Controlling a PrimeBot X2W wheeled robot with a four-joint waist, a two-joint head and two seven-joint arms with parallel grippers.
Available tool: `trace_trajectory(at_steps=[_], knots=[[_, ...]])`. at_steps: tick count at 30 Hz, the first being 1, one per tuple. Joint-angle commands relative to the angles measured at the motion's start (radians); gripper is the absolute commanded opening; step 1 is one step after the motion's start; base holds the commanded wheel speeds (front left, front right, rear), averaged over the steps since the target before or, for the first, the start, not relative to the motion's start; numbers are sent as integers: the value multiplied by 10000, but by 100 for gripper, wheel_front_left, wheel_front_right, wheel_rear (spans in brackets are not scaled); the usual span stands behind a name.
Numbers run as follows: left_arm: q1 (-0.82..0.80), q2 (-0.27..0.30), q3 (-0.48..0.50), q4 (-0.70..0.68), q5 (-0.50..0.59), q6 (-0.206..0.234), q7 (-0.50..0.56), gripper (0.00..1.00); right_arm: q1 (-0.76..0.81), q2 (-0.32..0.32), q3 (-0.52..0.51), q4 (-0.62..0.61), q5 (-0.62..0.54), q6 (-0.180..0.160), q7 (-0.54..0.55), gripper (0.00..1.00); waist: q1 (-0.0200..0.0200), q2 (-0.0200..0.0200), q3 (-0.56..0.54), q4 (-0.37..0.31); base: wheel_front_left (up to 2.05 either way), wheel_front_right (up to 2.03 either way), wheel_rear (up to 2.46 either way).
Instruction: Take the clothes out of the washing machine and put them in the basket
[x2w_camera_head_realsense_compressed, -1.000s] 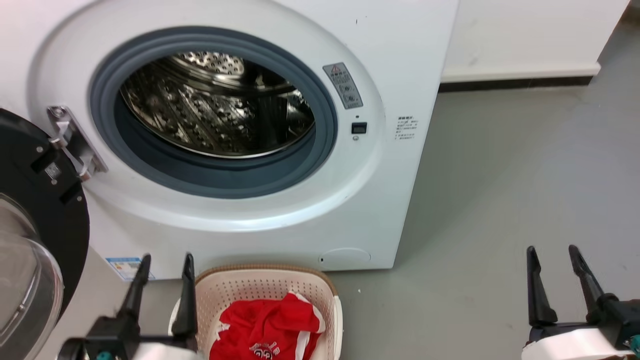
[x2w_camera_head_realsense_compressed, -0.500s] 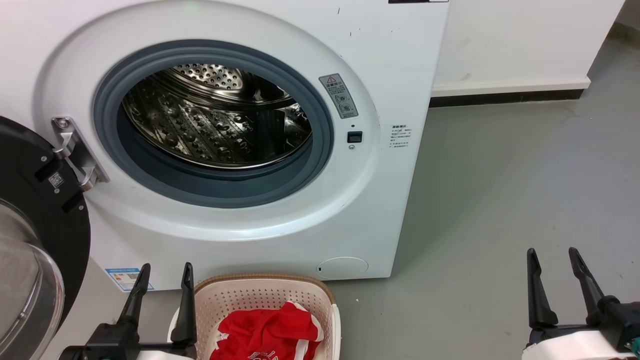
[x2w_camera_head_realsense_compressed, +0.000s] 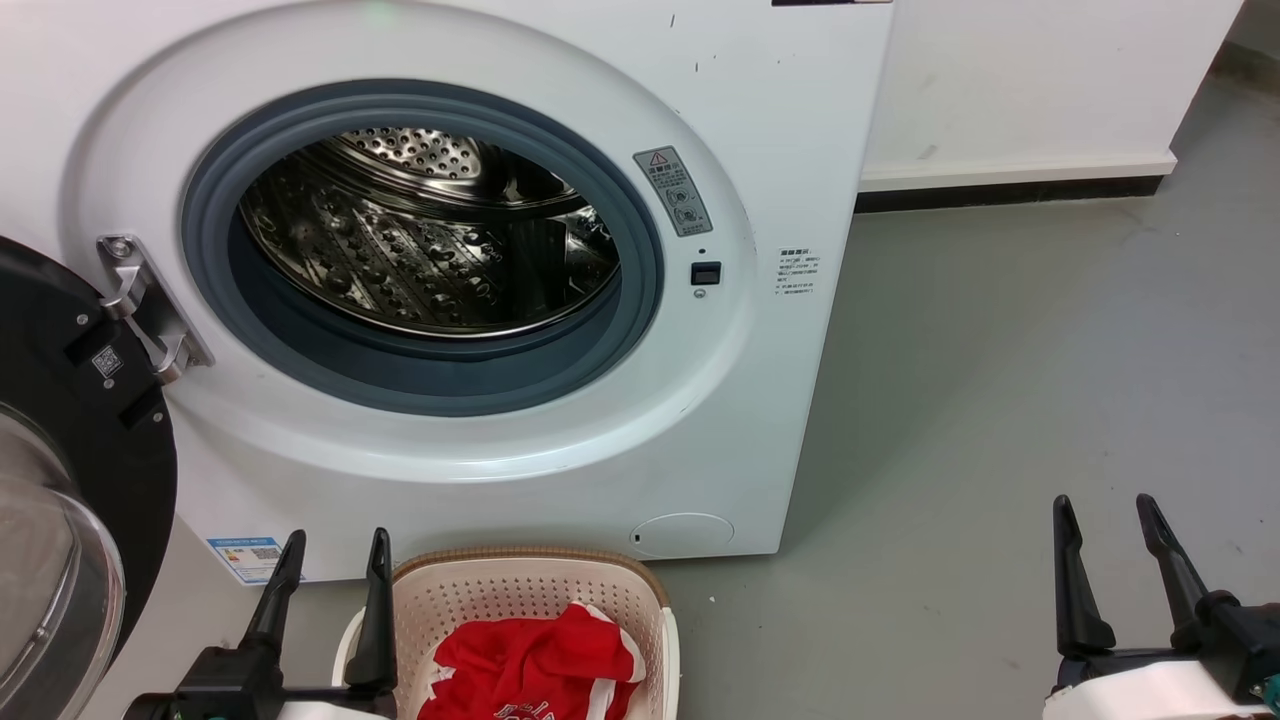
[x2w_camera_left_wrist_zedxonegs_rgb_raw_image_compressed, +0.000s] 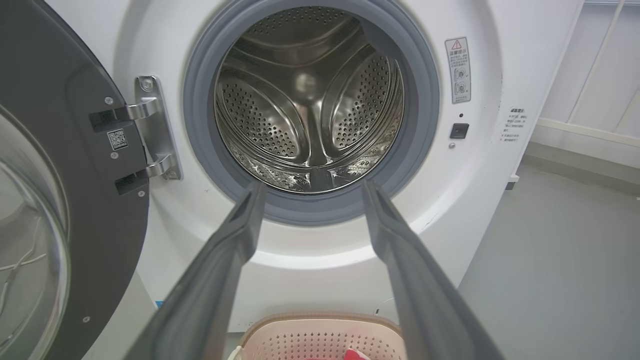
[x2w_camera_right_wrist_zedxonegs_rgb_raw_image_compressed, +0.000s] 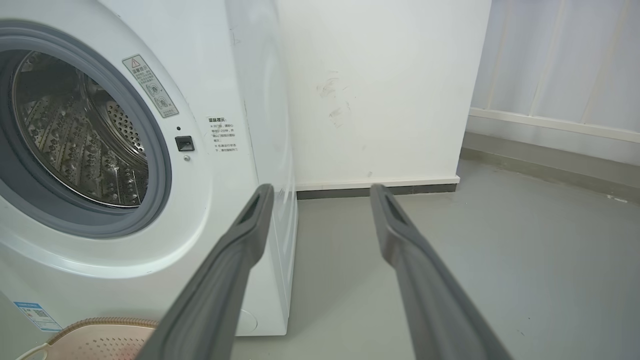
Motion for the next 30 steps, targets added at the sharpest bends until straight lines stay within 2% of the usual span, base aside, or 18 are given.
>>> trace_trajectory(at_steps=[1,5,6,10,30], knots=[[-71,-21,10,14,-43,-19,-24,100,-71,12,9,-8,18,-11,-19,100,0,0,-1,-6,0,0,0],[-78,-22,31,109,-38,-18,-24,100,-75,10,13,33,125,-11,-19,100,0,0,-3,-18,0,0,0],[-13,-4,12,105,-25,-2,-2,0,-4,0,8,26,104,0,0,0,0,0,-2,-18,0,0,0],[65,-23,-34,466,-91,0,50,0,54,11,3,371,166,0,33,0,0,0,-2,-22,0,0,0],[-621,6,46,928,-4349,-5,1066,0,-522,8,-13,750,4419,-2,1077,0,0,0,24,32,0,0,0]])
